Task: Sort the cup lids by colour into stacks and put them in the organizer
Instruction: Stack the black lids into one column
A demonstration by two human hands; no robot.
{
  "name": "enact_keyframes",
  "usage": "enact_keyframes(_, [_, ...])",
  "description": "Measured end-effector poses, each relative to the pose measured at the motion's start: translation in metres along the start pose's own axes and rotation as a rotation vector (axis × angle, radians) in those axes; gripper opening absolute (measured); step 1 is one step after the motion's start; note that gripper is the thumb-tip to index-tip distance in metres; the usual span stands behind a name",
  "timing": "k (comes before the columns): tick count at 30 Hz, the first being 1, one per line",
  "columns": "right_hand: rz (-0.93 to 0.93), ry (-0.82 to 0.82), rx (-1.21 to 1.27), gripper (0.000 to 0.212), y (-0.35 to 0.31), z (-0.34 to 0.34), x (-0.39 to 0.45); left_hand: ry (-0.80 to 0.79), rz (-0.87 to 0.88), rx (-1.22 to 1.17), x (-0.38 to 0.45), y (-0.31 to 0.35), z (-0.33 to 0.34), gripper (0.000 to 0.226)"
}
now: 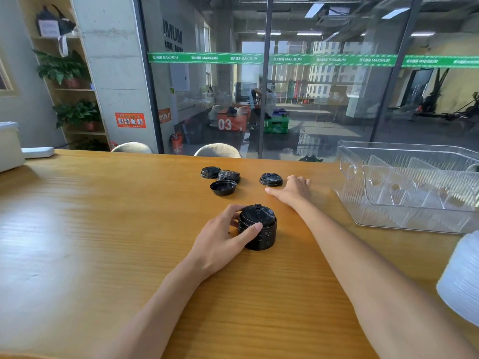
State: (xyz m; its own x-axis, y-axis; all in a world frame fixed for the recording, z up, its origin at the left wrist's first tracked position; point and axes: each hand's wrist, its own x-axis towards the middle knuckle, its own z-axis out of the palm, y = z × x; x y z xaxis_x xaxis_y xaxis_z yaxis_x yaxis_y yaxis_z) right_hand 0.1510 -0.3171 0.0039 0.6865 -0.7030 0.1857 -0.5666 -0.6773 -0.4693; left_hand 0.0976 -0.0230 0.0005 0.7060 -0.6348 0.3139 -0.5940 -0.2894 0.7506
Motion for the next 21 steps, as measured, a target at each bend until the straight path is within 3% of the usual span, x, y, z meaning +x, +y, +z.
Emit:
enact_keyframes(3, [0.052, -0.018, -0.046, 0.107, -0.007, 0.001, 0.006, -0.003, 0.0, -0.001, 0.001, -0.001, 0.001, 0.062])
enact_keyframes(8, [0.077, 0.043, -0.102, 0.104, -0.015, 0.01, 0.012, 0.002, 0.0, 0.01, 0.001, -0.003, 0.002, 0.06])
enact_keyframes(16, [0.04, 0.077, -0.08, 0.074, -0.02, 0.013, 0.014, -0.005, 0.004, 0.009, 0.0, 0.0, 0.001, 0.065])
enact_keyframes(21, [0.033, 0.133, 0.069, 0.076, -0.02, 0.01, 0.011, -0.002, 0.008, 0.008, 0.001, 0.001, 0.001, 0.07])
